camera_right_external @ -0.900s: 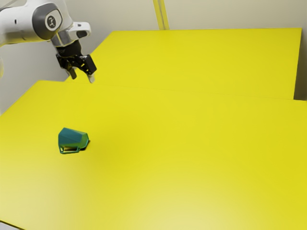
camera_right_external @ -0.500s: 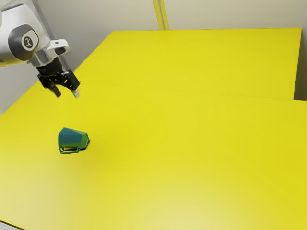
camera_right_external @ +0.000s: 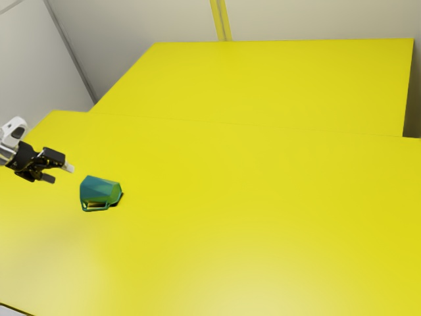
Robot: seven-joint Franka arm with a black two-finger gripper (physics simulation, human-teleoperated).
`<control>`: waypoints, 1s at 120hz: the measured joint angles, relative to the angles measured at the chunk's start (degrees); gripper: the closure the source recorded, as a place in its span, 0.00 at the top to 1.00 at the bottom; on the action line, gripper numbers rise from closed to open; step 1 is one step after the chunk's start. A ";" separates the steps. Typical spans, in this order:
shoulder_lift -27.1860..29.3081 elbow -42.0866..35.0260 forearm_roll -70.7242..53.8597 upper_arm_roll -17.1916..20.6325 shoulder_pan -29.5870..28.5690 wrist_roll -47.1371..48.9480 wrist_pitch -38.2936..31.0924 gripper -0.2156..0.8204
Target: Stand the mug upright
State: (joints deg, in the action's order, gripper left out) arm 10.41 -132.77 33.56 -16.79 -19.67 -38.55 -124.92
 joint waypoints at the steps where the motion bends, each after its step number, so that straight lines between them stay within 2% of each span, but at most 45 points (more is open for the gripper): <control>1: -0.39 0.04 0.65 0.00 -0.21 -0.65 -0.11 0.79; 34: -9.35 3.18 15.11 0.56 -3.31 -23.08 -0.84 0.79; 61: -15.14 6.24 18.11 4.66 -7.60 -39.18 0.28 0.79; 88: -17.99 6.84 18.89 5.95 -8.95 -51.37 -0.25 0.78; 120: -19.99 6.58 20.57 6.55 -8.79 -61.18 -1.85 0.77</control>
State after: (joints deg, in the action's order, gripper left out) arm -9.58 -126.19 54.13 -10.24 -28.47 -99.73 -126.77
